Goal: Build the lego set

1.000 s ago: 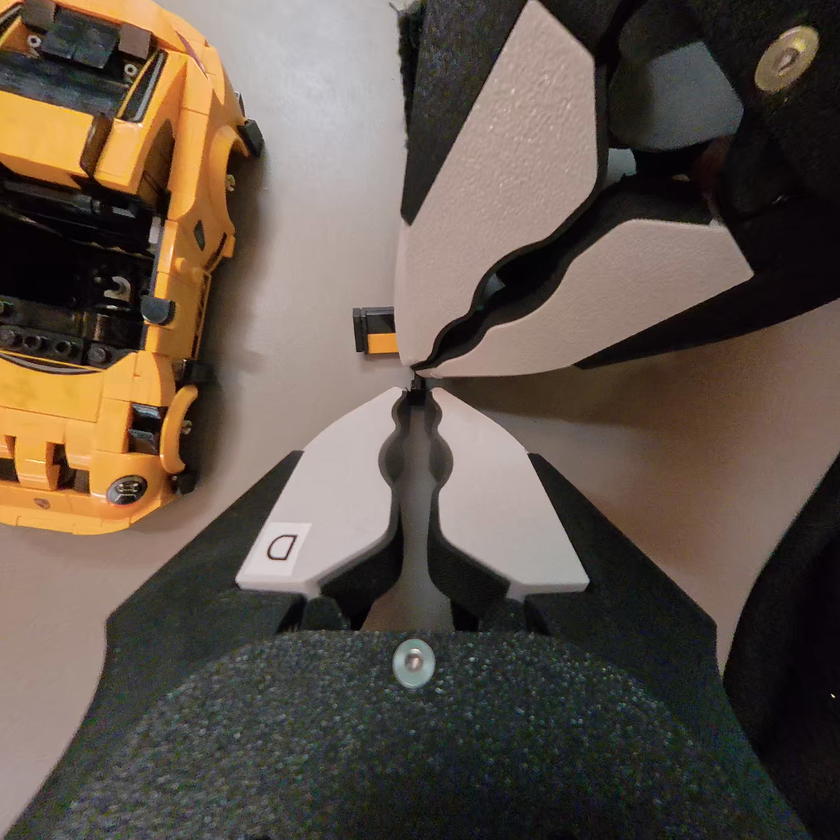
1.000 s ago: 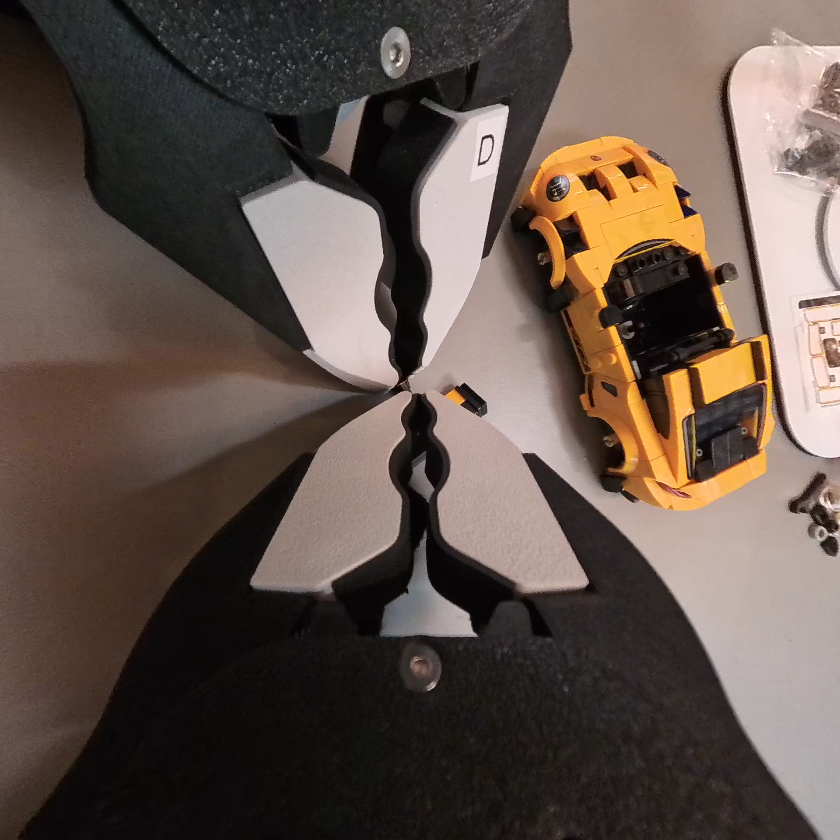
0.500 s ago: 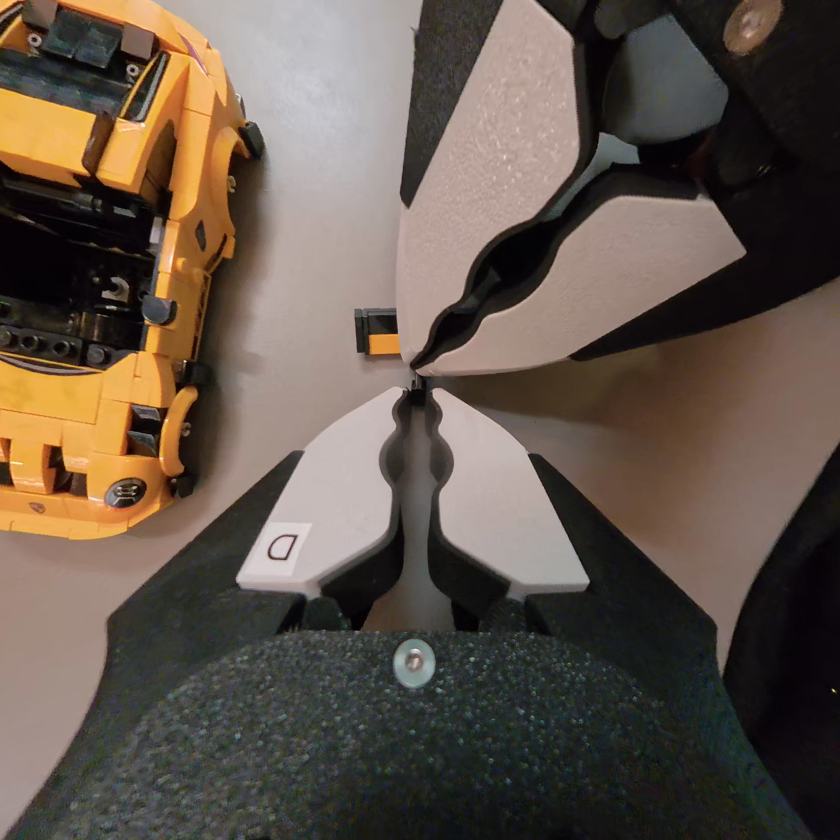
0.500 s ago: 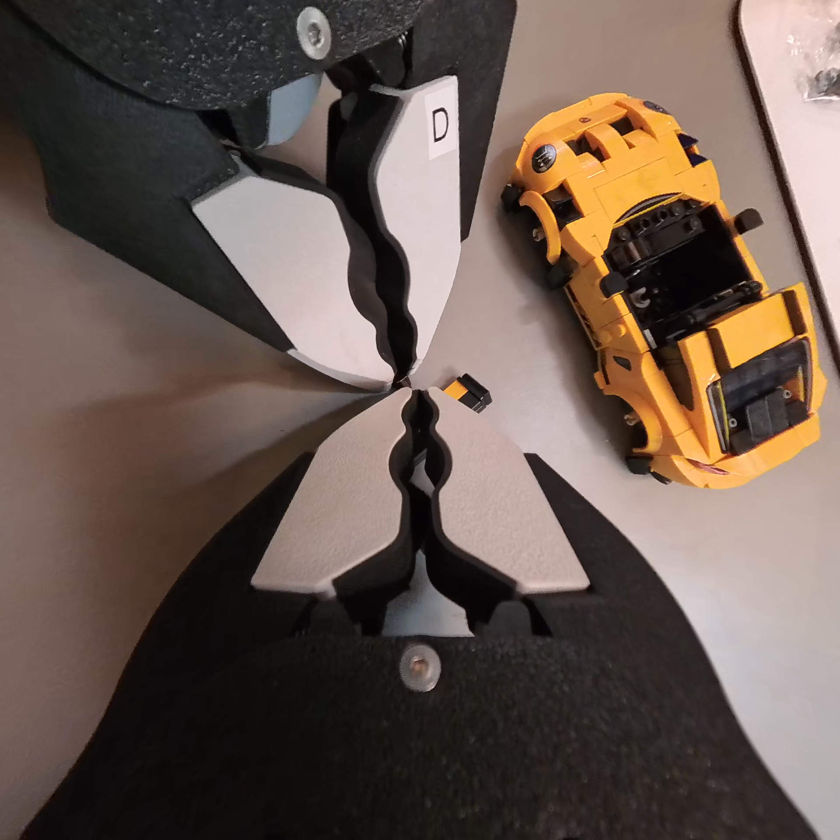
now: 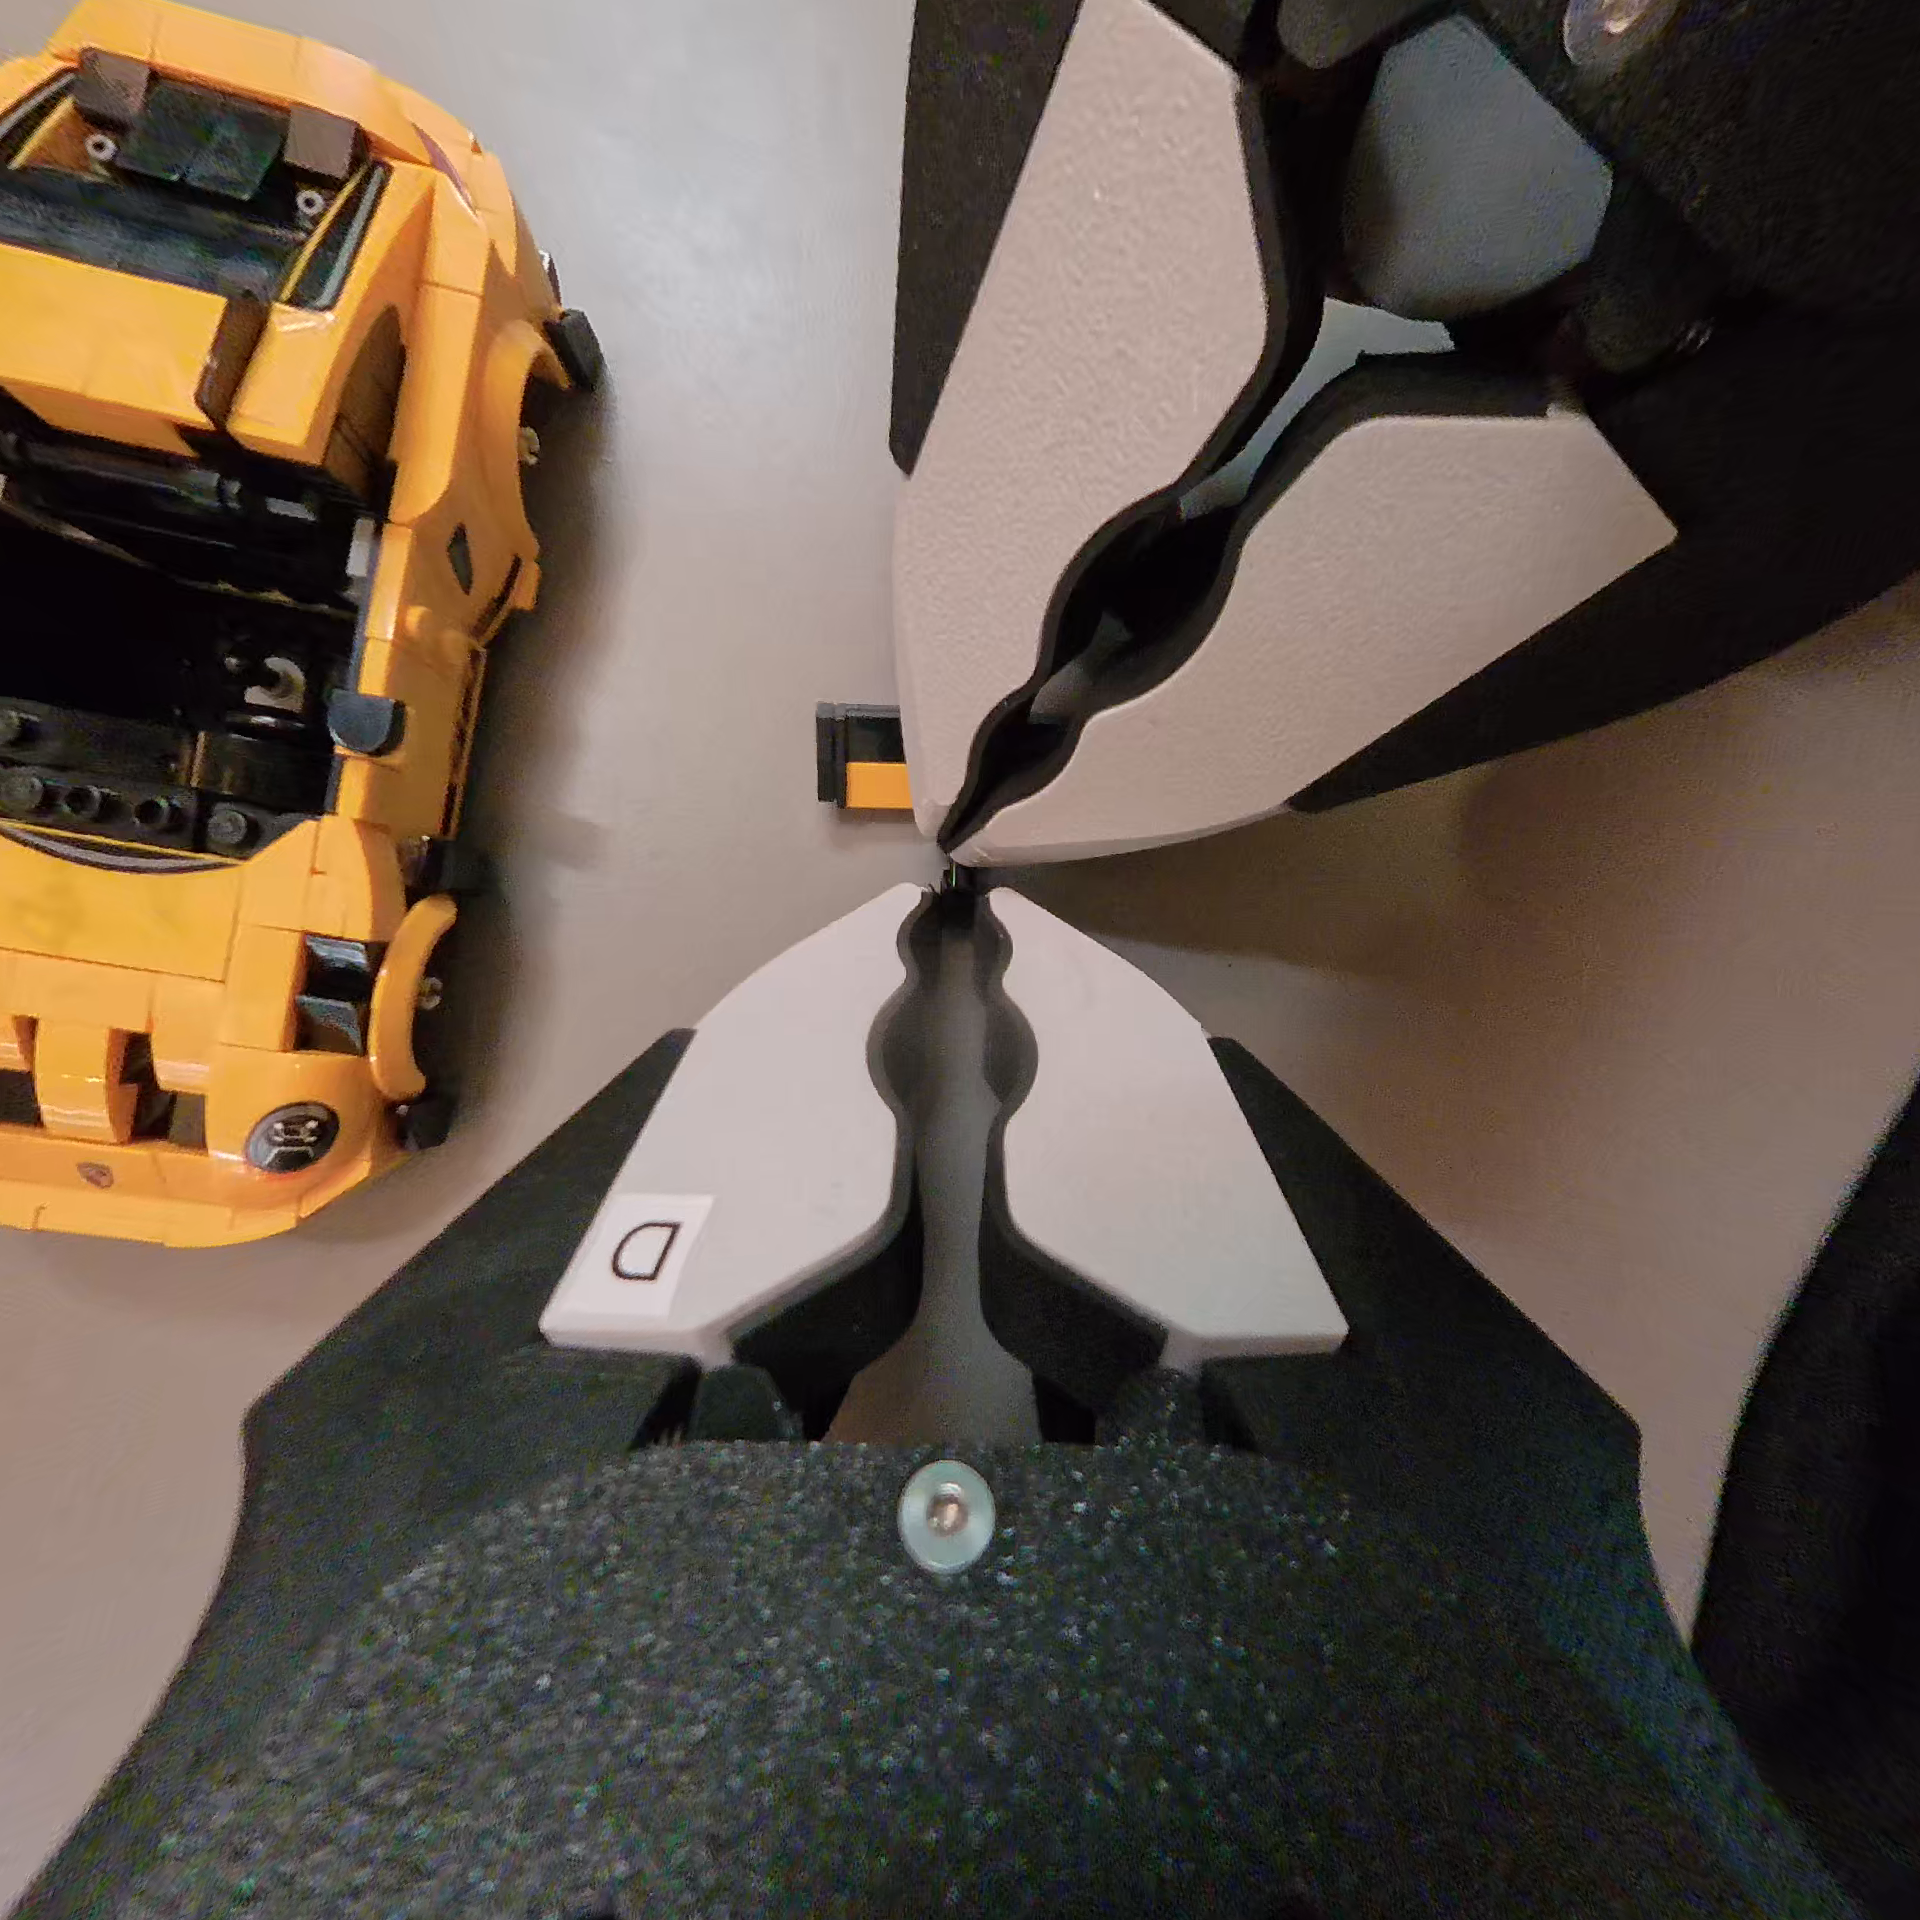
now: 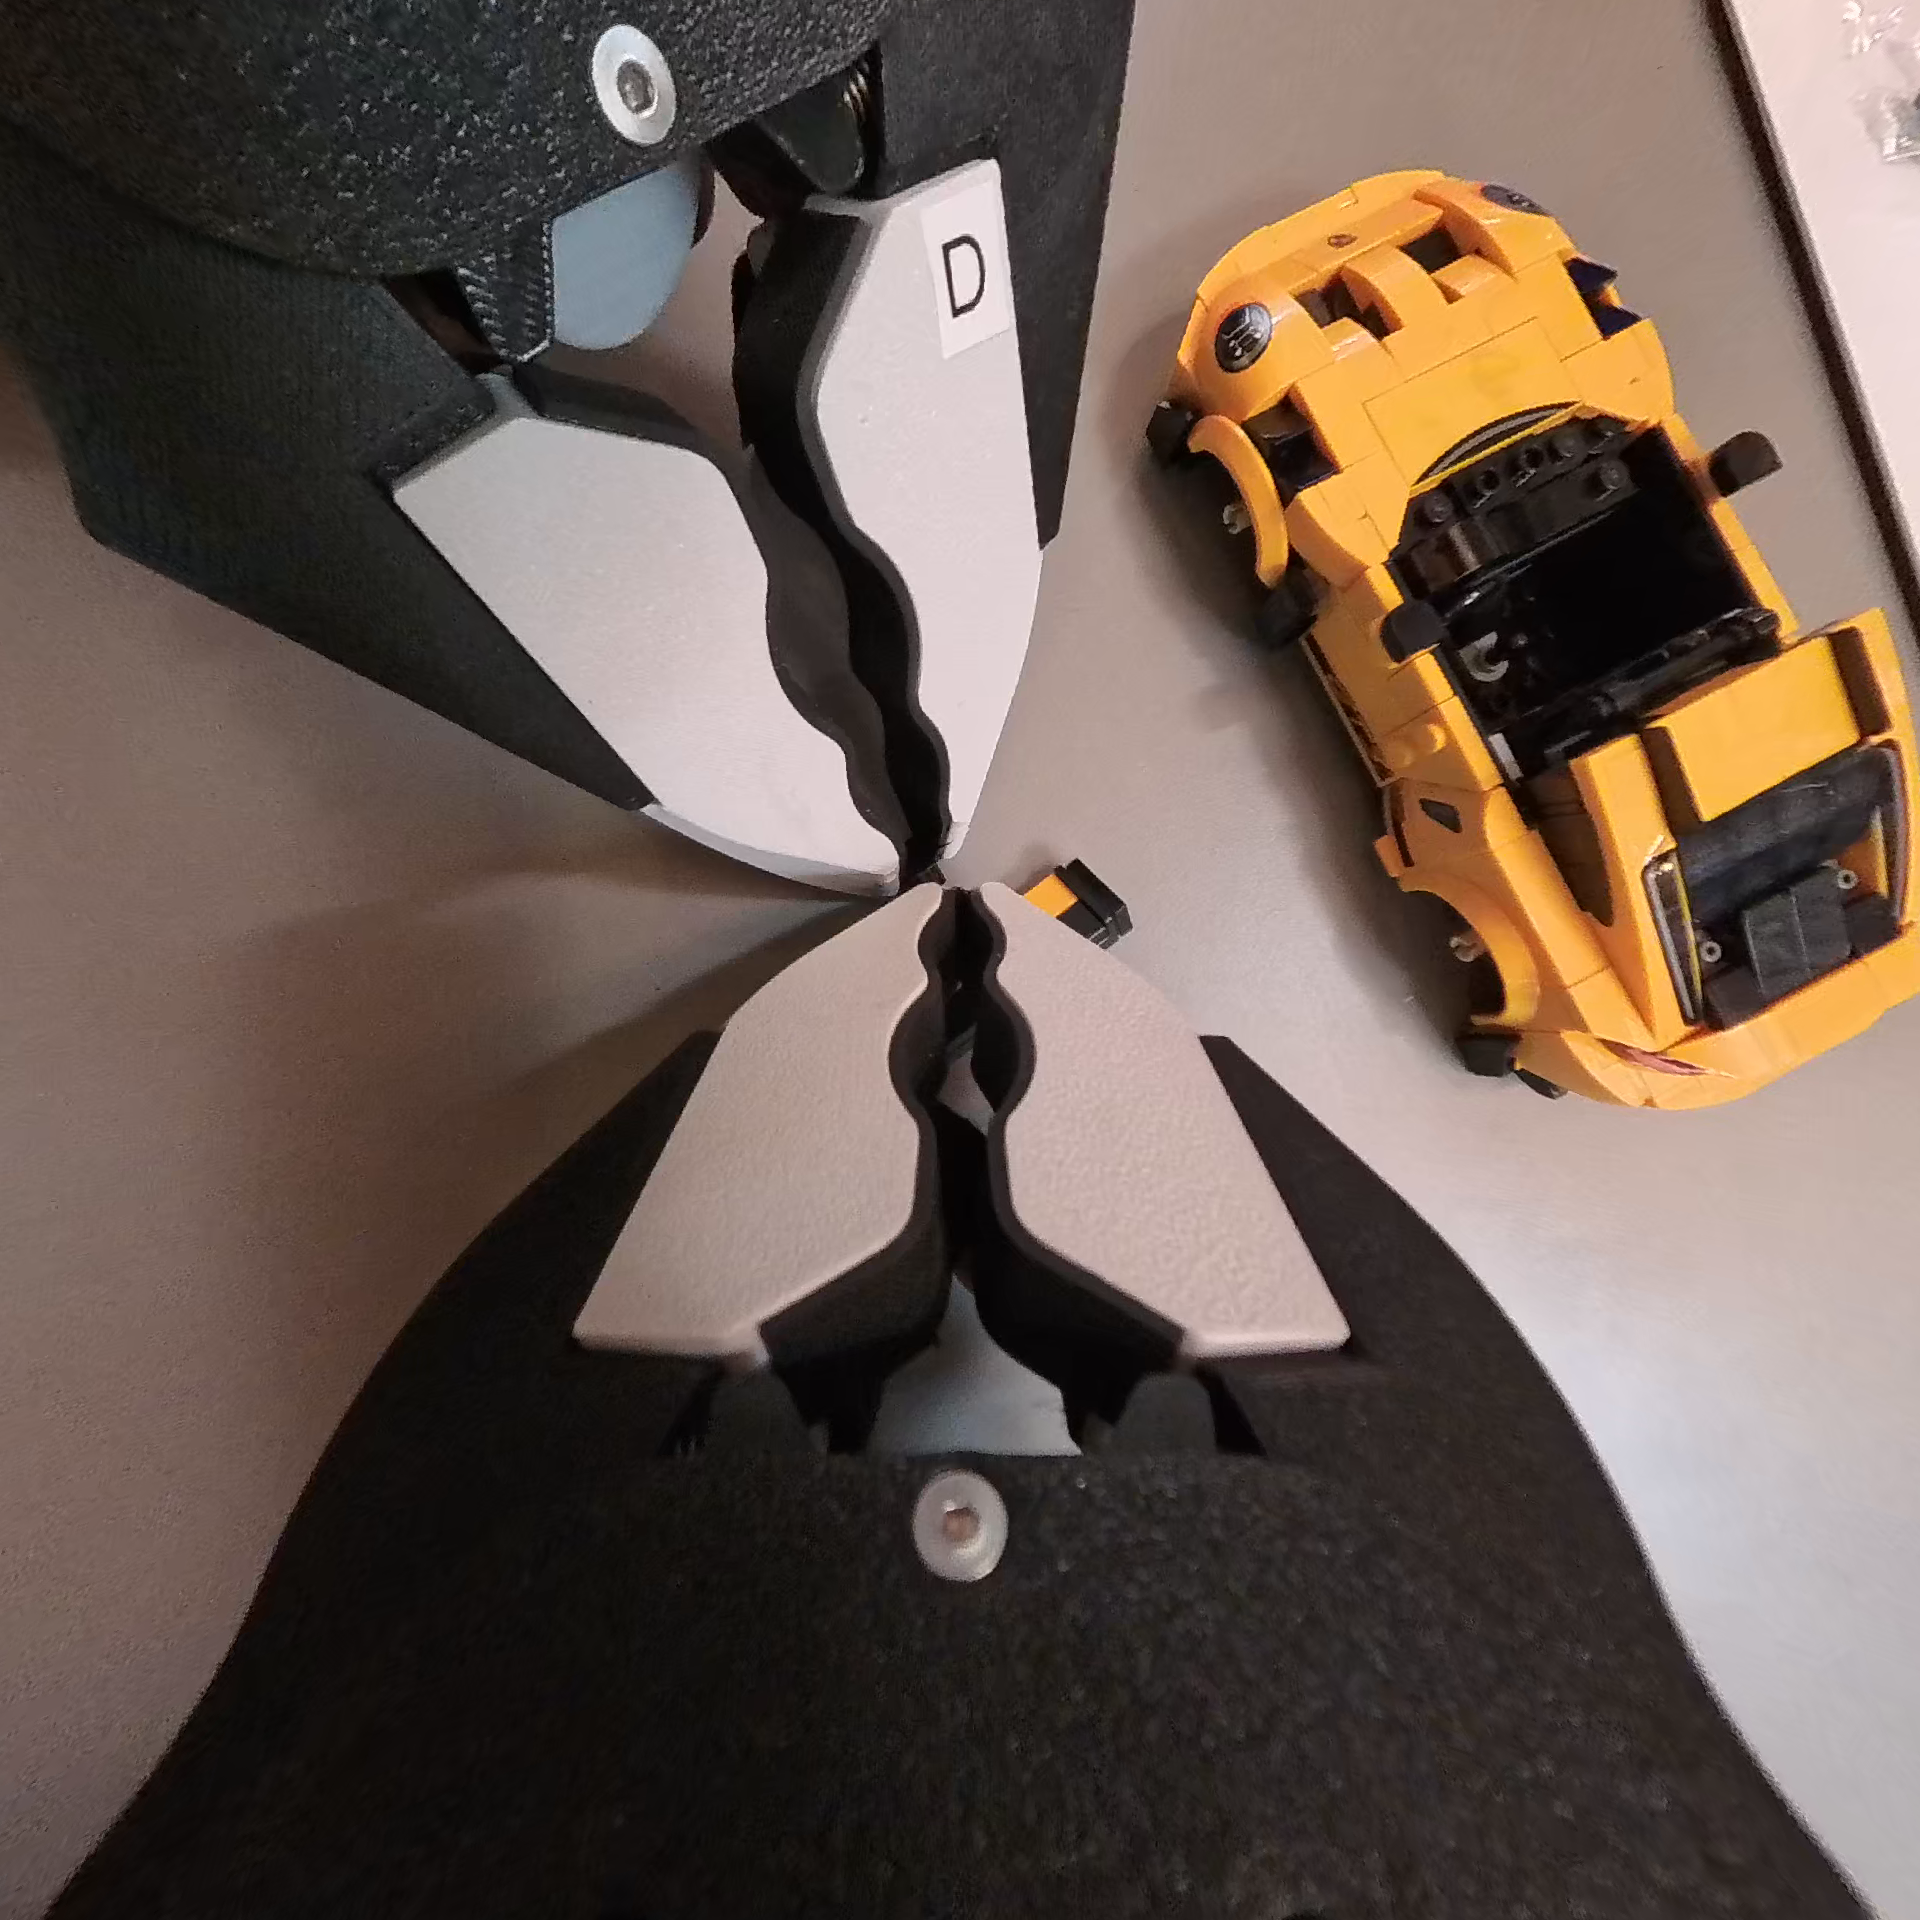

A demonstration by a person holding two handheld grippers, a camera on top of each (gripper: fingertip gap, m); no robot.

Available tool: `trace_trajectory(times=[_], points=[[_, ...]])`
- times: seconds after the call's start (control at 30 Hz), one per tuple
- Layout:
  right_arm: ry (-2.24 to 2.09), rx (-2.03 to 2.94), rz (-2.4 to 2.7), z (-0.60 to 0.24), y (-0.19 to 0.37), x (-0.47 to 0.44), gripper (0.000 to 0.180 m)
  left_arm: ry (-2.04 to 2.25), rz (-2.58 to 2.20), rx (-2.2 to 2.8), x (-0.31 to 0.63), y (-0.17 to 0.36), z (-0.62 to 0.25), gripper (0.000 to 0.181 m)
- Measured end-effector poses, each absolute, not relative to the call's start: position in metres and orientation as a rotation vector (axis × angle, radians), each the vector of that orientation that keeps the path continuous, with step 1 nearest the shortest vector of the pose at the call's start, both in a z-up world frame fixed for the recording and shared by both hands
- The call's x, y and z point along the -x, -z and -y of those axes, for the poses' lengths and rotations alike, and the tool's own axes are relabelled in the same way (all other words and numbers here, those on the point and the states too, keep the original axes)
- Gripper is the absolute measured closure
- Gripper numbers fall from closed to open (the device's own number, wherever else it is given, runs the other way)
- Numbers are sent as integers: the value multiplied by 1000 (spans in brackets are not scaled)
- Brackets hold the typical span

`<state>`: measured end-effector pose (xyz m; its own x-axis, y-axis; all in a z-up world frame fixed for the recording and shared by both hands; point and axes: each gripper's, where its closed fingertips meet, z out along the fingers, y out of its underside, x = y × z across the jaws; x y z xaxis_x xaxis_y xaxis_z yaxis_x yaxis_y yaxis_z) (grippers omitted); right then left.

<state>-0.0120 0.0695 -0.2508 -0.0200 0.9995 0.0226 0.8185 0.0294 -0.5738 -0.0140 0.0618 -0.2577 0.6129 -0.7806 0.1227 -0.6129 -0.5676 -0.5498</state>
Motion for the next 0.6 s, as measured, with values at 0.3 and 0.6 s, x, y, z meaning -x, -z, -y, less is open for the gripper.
trace_trajectory(times=[0.3, 0.6], points=[[-696, 1836, 1636, -91, 205, 0, 180, 546, -1071, 2347, 14, 256, -62, 174], [-682, 1886, 1499, -64, 229, -26, 155, 563, -1067, 2292, 24, 245, -54, 161]])
